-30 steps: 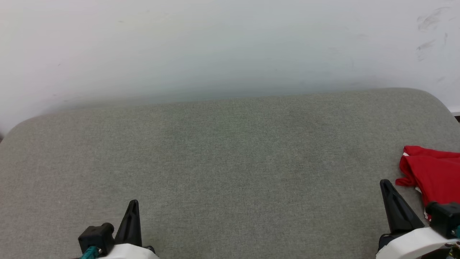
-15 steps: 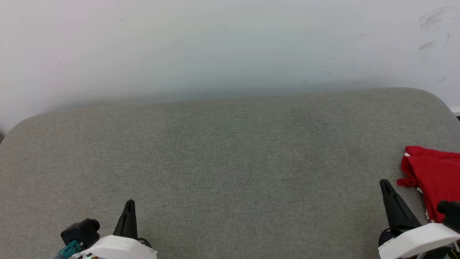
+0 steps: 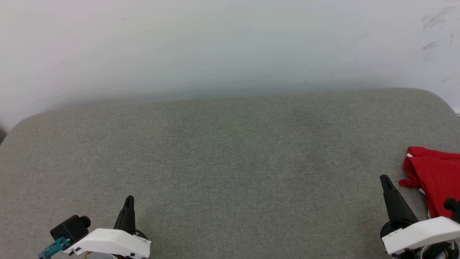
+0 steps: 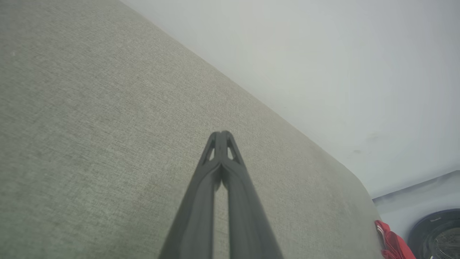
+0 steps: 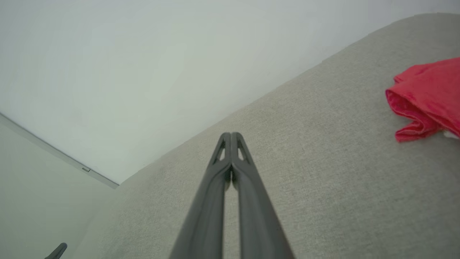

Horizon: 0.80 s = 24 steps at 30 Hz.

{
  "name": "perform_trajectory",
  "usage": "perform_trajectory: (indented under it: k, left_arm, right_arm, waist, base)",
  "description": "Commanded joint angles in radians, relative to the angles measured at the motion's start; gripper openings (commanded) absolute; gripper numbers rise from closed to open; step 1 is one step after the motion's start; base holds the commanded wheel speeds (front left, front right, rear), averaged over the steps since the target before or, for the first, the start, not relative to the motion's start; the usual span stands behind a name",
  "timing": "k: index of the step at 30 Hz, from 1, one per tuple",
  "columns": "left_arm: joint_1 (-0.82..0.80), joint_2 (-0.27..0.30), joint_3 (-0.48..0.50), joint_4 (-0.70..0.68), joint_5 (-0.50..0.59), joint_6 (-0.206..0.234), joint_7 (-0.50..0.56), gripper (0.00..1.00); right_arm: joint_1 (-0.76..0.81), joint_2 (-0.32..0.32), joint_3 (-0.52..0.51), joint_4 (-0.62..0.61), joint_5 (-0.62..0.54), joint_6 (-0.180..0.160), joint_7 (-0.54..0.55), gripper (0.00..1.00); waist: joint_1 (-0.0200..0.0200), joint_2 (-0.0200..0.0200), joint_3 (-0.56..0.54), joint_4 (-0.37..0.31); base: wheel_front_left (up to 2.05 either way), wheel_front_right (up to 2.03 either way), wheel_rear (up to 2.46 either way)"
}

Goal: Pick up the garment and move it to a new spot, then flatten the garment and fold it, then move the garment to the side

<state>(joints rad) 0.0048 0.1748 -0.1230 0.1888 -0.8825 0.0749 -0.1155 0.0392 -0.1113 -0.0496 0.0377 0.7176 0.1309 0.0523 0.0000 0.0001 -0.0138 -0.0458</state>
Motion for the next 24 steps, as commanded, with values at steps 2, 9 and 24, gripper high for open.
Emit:
perform_trajectory:
  k: [2, 9, 24]
  left_arm:
    - [-0.031, -0.004, 0.016, -0.008, -0.039, -0.013, 0.010, 0.00]
    - [-0.041, -0.015, 0.039, -0.003, -0.117, -0.036, 0.033, 0.00]
    - [-0.061, -0.040, 0.085, 0.011, -0.268, -0.078, 0.078, 0.00]
  right_arm:
    - [-0.031, 0.001, -0.005, 0.001, 0.049, 0.000, 0.000, 0.00]
    - [-0.044, 0.007, -0.011, 0.023, 0.144, 0.000, 0.007, 0.00]
    - [-0.073, 0.019, -0.022, 0.067, 0.326, 0.000, 0.019, 0.00]
  waist:
    - [0.0000, -0.0001, 0.000, 0.001]
    - [0.0000, -0.0001, 0.002, 0.005]
    - [0.0000, -0.0001, 0.004, 0.012]
  base:
    - [0.00, 0.00, 0.00]
    - [0.00, 0.00, 0.00]
    - [0.00, 0.00, 0.00]
